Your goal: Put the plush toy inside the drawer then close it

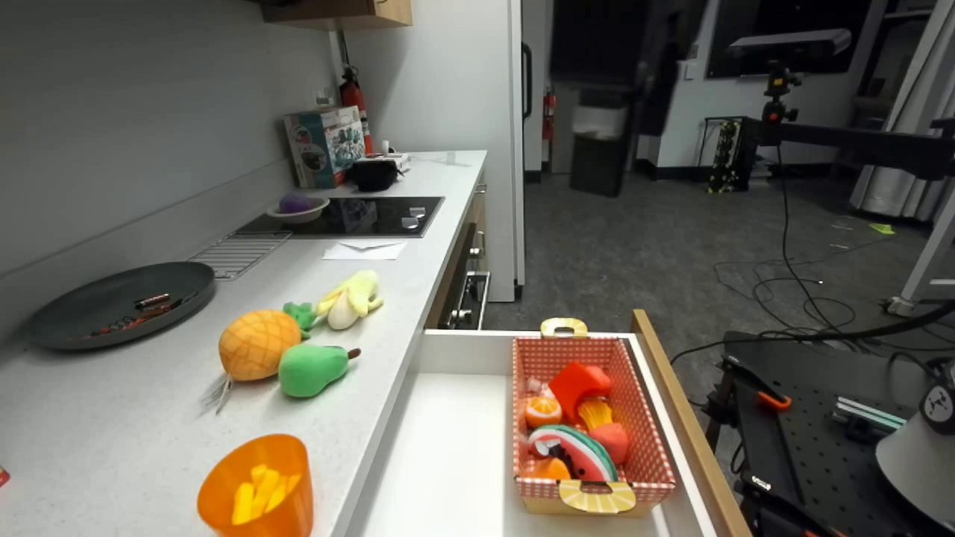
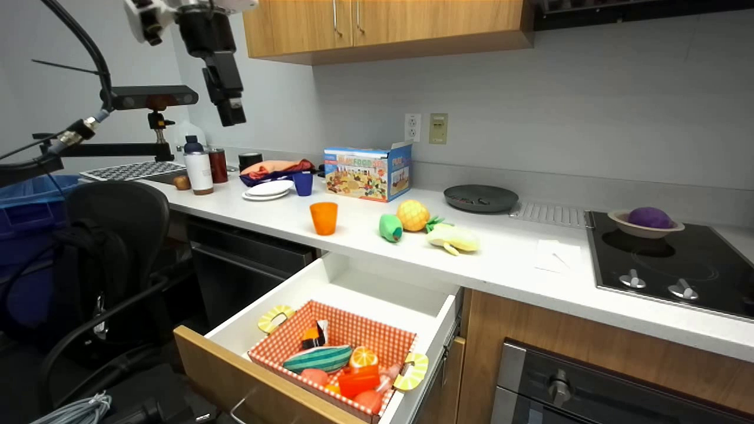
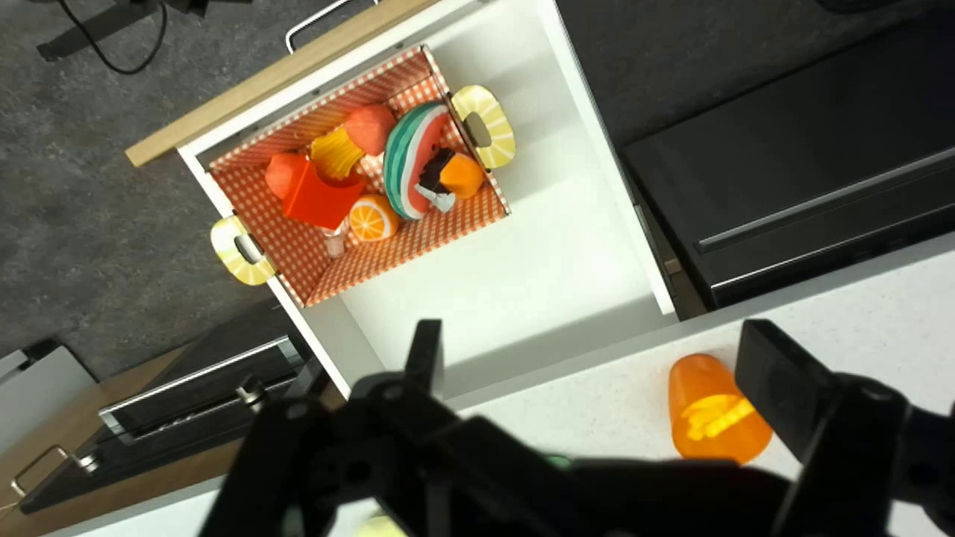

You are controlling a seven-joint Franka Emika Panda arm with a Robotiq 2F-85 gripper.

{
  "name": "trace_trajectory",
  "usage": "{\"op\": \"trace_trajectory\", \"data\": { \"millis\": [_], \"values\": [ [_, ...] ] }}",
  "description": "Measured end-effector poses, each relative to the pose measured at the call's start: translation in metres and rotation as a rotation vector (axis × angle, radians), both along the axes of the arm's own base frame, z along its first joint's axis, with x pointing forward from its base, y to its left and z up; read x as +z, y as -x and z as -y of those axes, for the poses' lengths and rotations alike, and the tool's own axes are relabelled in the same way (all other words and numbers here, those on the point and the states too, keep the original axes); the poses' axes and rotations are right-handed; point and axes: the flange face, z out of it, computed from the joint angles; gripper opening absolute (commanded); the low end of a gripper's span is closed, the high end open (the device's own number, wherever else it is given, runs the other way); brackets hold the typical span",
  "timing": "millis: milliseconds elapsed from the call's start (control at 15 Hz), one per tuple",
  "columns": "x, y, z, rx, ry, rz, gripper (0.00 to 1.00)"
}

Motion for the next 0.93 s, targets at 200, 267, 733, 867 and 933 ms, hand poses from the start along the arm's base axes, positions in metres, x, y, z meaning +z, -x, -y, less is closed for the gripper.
{"op": "trace_trajectory", "data": {
  "millis": [200, 267, 733, 867, 933],
  "values": [
    [-0.019, -0.049, 0.045, 0.051, -0.035, -0.006, 1.00],
    [-0.029, -0.066, 0.056, 0.063, -0.044, -0.007, 1.00],
    [-0.106, -0.175, 0.069, 0.066, -0.091, 0.022, 1.00],
    [-0.112, -0.176, 0.069, 0.065, -0.089, 0.012, 1.00],
    [-0.109, -0.174, 0.067, 0.069, -0.089, 0.016, 1.00]
  ]
}}
